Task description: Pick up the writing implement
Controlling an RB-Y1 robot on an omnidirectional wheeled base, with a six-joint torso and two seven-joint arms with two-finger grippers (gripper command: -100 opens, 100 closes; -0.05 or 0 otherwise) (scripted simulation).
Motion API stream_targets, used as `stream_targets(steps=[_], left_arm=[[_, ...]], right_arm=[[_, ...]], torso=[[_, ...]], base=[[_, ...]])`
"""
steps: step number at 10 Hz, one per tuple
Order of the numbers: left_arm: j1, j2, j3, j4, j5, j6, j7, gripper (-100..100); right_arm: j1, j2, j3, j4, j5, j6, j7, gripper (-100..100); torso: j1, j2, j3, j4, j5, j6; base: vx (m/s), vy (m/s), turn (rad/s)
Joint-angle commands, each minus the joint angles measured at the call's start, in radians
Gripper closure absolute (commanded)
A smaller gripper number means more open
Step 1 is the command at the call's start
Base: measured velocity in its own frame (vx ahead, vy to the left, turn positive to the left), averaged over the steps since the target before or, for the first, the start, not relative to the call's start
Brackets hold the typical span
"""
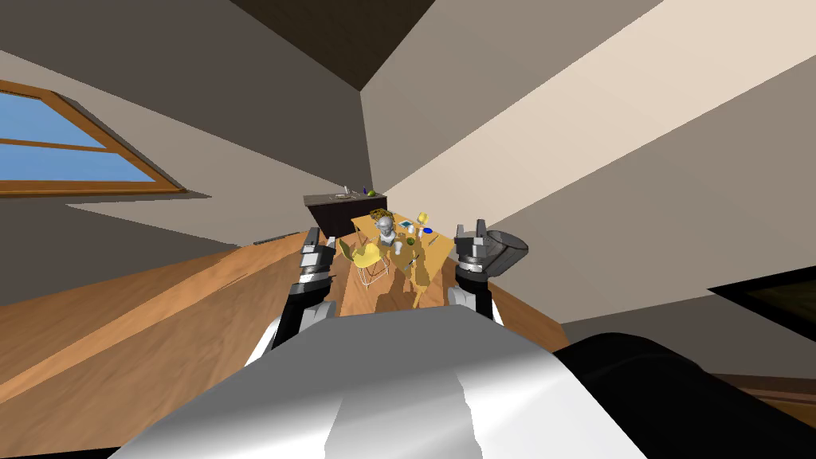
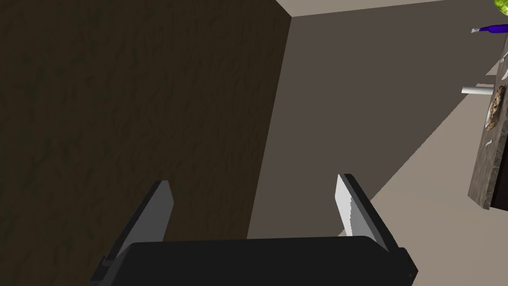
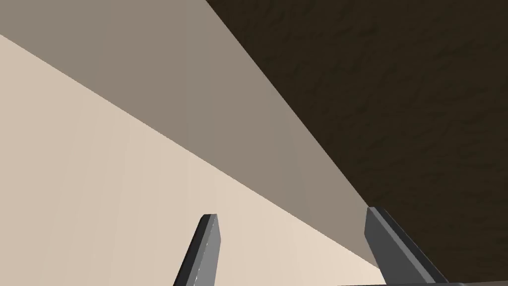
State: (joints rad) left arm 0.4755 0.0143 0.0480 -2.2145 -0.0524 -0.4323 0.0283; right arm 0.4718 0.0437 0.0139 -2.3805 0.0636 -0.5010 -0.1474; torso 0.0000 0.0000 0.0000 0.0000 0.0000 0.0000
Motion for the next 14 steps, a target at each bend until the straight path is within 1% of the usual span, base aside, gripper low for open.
stream_targets(steps=[1,3,5,6,8,9,10,11,12,13,14], left_arm=[[0.0,0.0,0.0,0.0,0.0,0.0,0.0,0],[0.0,0.0,0.0,0.0,0.0,0.0,0.0,0],[0.0,0.0,0.0,0.0,0.0,0.0,0.0,0],[0.0,0.0,0.0,0.0,0.0,0.0,0.0,0],[0.0,0.0,0.0,0.0,0.0,0.0,0.0,0],[0.0,0.0,0.0,0.0,0.0,0.0,0.0,0],[0.0,0.0,0.0,0.0,0.0,0.0,0.0,0],[0.0,0.0,0.0,0.0,0.0,0.0,0.0,0],[0.0,0.0,0.0,0.0,0.0,0.0,0.0,0],[0.0,0.0,0.0,0.0,0.0,0.0,0.0,0],[0.0,0.0,0.0,0.0,0.0,0.0,0.0,0]], right_arm=[[-0.01,-0.043,-0.015,0.025,-0.021,0.017,-0.021,-100],[-0.027,-0.086,-0.034,0.064,-0.053,0.043,-0.052,-100],[-0.055,-0.128,-0.058,0.12,-0.098,0.081,-0.093,-100],[-0.055,-0.128,-0.058,0.121,-0.098,0.081,-0.093,-100],[-0.095,-0.165,-0.083,0.19,-0.156,0.13,-0.144,-100],[-0.119,-0.183,-0.096,0.233,-0.183,0.158,-0.168,-100],[-0.119,-0.183,-0.096,0.238,-0.192,0.158,-0.173,-100],[-0.145,-0.199,-0.109,0.275,-0.229,0.188,-0.202,-100],[-0.145,-0.199,-0.109,0.285,-0.229,0.188,-0.202,-100],[-0.172,-0.216,-0.121,0.324,-0.268,0.22,-0.233,-100],[-0.172,-0.216,-0.121,0.336,-0.268,0.22,-0.233,-100]], torso=[[0.0,0.0,0.0,0.0,0.0,0.0],[0.003,0.005,0.003,0.001,0.001,0.0],[0.004,0.004,0.002,0.001,0.001,0.0],[0.005,0.003,0.002,0.001,0.001,0.0],[0.002,0.0,0.0,0.0,0.001,0.0],[0.003,0.0,0.0,0.0,0.001,0.0],[0.004,0.0,0.0,0.0,0.001,0.0],[0.003,0.0,0.0,0.0,0.001,0.0],[0.003,0.0,0.0,0.0,0.001,0.0],[0.002,0.0,0.0,0.0,0.001,0.0],[0.002,-0.001,0.0,0.0,0.001,0.0]], base=[[-0.062,0.019,-0.027],[-0.089,0.063,-0.037],[-0.045,0.076,-0.026],[-0.014,0.042,-0.009],[-0.009,0.041,-0.016],[-0.008,0.065,-0.02],[-0.004,0.051,-0.013],[0.001,0.047,-0.02],[0.001,0.034,-0.007],[0.002,0.034,-0.012],[0.005,0.029,-0.007]])
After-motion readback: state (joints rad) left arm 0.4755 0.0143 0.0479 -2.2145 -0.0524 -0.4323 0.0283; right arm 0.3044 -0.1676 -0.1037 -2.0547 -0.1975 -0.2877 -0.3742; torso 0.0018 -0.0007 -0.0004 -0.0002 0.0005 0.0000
